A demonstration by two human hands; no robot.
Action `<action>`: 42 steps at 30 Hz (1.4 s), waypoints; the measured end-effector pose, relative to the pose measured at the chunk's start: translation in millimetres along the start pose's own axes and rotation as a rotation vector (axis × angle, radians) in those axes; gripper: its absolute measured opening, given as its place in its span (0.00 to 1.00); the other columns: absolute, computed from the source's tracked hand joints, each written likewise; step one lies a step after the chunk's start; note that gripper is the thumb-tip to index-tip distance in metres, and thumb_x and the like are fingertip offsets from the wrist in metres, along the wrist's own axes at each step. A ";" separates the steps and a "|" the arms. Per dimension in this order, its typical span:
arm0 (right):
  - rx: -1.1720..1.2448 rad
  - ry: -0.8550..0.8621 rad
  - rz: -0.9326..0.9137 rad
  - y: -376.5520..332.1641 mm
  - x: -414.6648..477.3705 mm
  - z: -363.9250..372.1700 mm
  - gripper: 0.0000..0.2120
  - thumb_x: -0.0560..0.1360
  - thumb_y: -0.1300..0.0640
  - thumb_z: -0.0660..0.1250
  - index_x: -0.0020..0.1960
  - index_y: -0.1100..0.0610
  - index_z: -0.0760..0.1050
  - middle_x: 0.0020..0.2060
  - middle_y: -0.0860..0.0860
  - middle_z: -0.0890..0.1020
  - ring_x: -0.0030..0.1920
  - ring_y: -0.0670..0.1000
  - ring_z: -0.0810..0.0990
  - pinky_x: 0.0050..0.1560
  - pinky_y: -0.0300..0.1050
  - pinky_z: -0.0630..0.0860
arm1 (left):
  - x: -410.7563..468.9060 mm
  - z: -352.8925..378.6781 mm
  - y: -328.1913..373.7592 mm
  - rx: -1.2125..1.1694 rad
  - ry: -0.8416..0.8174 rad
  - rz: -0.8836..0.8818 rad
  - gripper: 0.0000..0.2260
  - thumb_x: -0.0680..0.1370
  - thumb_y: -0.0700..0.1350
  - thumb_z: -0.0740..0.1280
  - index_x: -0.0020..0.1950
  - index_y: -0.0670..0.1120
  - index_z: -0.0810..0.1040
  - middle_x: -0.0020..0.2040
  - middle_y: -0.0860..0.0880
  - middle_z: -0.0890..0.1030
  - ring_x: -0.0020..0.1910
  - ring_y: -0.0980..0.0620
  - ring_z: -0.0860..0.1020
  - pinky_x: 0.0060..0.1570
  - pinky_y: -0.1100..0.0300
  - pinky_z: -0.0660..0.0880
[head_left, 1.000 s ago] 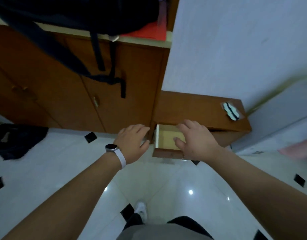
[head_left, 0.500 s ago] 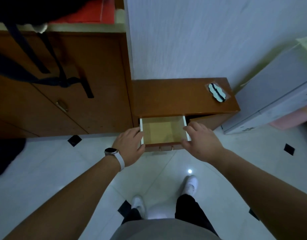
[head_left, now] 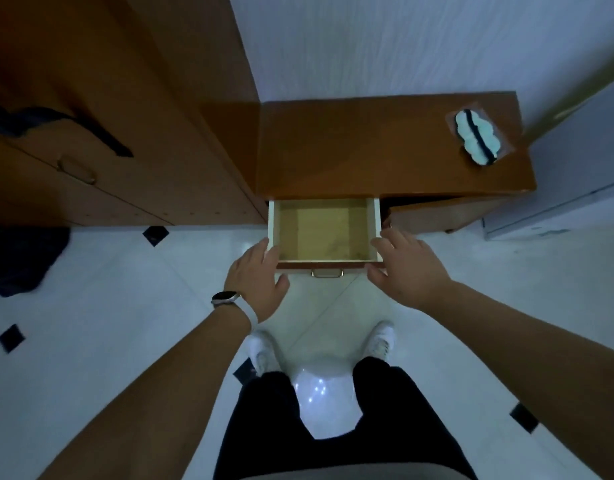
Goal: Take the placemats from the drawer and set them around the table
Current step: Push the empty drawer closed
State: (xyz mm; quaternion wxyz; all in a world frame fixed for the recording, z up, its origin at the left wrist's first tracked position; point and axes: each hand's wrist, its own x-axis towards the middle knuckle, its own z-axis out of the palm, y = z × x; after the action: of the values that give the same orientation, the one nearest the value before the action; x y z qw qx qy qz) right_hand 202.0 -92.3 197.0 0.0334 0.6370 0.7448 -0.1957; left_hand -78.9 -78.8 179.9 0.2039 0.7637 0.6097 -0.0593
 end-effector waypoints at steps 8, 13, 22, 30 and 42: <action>-0.032 -0.004 0.023 24.3 42.9 122.5 0.23 0.73 0.45 0.60 0.59 0.60 0.76 0.59 0.59 0.79 0.57 0.61 0.78 0.53 0.55 0.75 | 57.9 115.9 -30.7 0.003 -0.002 -0.011 0.28 0.79 0.54 0.60 0.77 0.47 0.58 0.79 0.43 0.53 0.77 0.43 0.52 0.73 0.47 0.53; -0.056 0.016 0.064 42.5 70.2 214.3 0.26 0.74 0.44 0.57 0.63 0.60 0.74 0.61 0.60 0.77 0.61 0.61 0.75 0.58 0.56 0.73 | 89.3 204.0 -68.3 0.057 -0.023 0.007 0.29 0.80 0.58 0.58 0.78 0.48 0.57 0.80 0.44 0.50 0.78 0.44 0.48 0.74 0.45 0.50; -0.152 0.117 0.131 74.9 104.8 309.0 0.29 0.79 0.39 0.57 0.70 0.59 0.69 0.69 0.61 0.72 0.71 0.63 0.67 0.71 0.65 0.60 | 131.1 296.5 -96.6 0.161 0.121 0.060 0.30 0.79 0.63 0.52 0.76 0.47 0.61 0.78 0.42 0.58 0.77 0.41 0.54 0.72 0.40 0.49; -0.238 0.362 0.090 99.4 148.2 326.4 0.30 0.79 0.36 0.56 0.69 0.58 0.72 0.69 0.59 0.74 0.70 0.61 0.70 0.71 0.61 0.60 | 177.5 318.6 -103.3 0.211 0.565 0.181 0.27 0.78 0.60 0.59 0.73 0.47 0.68 0.73 0.41 0.69 0.72 0.40 0.66 0.67 0.40 0.59; -0.278 0.762 0.019 120.3 220.0 330.6 0.31 0.78 0.37 0.56 0.73 0.55 0.68 0.73 0.58 0.70 0.73 0.60 0.65 0.71 0.57 0.58 | 258.9 313.8 -130.5 0.238 0.922 0.340 0.27 0.78 0.59 0.62 0.73 0.47 0.67 0.75 0.40 0.64 0.74 0.43 0.61 0.64 0.43 0.62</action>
State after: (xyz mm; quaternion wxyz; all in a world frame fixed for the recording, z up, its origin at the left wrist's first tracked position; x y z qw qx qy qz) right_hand 210.8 16.6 -203.3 -0.1575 0.6602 0.7174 0.1572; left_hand -89.4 58.2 -224.6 -0.1682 0.8168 0.4925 0.2488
